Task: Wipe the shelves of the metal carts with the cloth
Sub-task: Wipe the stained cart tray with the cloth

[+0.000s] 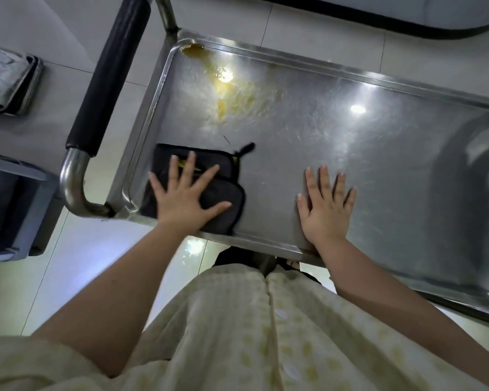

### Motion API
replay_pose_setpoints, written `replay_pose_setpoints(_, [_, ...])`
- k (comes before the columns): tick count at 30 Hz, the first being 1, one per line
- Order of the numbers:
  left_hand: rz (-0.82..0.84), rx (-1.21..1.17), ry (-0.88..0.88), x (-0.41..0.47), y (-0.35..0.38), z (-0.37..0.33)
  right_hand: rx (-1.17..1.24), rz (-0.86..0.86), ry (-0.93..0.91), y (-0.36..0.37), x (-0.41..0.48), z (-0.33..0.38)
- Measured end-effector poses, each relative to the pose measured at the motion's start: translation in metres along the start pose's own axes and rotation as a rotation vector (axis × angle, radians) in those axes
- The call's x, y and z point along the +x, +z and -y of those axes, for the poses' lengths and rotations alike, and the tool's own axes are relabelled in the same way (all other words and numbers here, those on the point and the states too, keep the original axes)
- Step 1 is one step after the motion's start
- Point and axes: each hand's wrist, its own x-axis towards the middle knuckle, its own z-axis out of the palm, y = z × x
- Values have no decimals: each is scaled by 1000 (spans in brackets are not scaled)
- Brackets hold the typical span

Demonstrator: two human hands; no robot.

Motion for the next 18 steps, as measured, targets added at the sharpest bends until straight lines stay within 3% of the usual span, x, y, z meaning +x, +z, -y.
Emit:
replay_pose_setpoints(5, [16, 18, -74, 1, -8, 46, -17, 5, 18, 1, 0, 3])
replay_pose_setpoints(8, [77, 48, -95, -1, -4, 6, -14, 15, 28, 0, 1, 5])
replay_pose_setpoints(14, [130, 41, 40, -18, 8, -112, -2, 26, 20, -3, 2, 5])
replay_pose_setpoints(18, [97, -16, 64, -16, 6, -99, -1, 27, 9, -5, 3, 3])
